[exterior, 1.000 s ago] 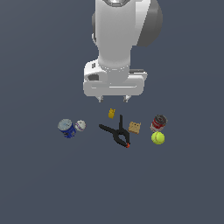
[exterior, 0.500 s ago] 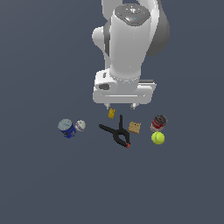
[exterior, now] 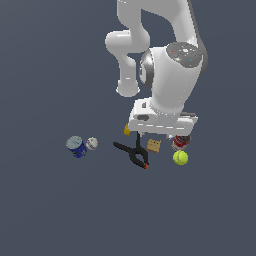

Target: Pick up a designated object from a clutter of objects.

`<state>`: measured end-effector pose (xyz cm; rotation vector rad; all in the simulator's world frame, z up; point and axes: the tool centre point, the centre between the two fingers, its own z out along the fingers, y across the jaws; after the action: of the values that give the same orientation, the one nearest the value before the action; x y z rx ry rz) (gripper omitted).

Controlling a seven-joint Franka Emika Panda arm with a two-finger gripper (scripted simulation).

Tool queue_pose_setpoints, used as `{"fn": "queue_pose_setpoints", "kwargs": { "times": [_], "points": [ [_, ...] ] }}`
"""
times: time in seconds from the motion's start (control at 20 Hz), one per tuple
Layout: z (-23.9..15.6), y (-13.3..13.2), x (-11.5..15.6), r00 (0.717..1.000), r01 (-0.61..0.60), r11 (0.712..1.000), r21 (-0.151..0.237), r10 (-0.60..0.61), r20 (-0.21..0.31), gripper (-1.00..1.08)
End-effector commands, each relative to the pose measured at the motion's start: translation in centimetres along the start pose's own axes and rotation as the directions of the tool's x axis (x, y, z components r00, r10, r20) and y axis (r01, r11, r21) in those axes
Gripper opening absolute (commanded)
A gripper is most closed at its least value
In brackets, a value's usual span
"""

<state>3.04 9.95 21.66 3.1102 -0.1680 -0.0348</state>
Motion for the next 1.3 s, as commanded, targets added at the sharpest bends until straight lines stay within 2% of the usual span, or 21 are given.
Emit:
{"fn": "queue_pose_setpoints", "kwargs": {
  "times": [0.0,0.65,0.95,1.25],
  "points": [
    [1.5,-2.1,0.2,1.000,-0.029,1.000,0.001,0.029,-0.005,1.00],
    [9.1,-11.9,-0.5,0.986,-0.164,0.986,0.020,0.164,-0.016,1.00],
    [11.2,-14.4,-1.2,0.980,-0.199,0.980,0.028,0.199,-0.015,1.00],
    [12.0,-15.4,-1.5,0.977,-0.213,0.977,0.032,0.213,-0.014,1.00]
  ]
}}
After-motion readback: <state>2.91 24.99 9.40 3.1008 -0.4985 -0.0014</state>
